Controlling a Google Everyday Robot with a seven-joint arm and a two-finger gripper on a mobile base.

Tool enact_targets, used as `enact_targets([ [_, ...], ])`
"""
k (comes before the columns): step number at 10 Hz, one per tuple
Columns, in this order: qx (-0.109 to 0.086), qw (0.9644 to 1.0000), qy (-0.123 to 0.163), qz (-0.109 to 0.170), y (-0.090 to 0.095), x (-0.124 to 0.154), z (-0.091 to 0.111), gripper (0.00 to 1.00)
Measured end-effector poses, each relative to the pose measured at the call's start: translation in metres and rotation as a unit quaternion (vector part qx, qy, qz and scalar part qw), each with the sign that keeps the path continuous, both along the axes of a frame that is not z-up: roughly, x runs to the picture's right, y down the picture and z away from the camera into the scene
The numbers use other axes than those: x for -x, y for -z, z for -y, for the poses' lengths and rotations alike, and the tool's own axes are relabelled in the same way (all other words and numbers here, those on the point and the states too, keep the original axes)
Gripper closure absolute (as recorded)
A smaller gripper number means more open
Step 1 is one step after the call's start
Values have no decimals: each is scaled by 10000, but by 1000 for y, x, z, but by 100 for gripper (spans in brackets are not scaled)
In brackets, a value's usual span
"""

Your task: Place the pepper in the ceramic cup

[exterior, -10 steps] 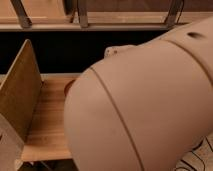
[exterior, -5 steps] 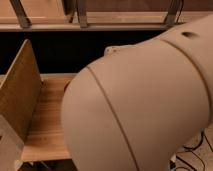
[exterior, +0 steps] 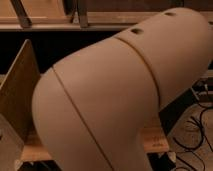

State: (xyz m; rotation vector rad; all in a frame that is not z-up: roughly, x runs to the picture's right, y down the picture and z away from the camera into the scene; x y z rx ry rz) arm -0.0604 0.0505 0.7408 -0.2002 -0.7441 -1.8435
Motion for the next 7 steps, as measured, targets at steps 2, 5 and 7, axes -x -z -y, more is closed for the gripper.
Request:
enact_targets([
  [2, -124, 9966, -739, -329, -8, 9, 0, 20],
  [5, -157, 9915, -1157, -577, -14, 12, -7, 20],
  [7, -159, 9914, -1160, -578, -13, 11, -7, 20],
])
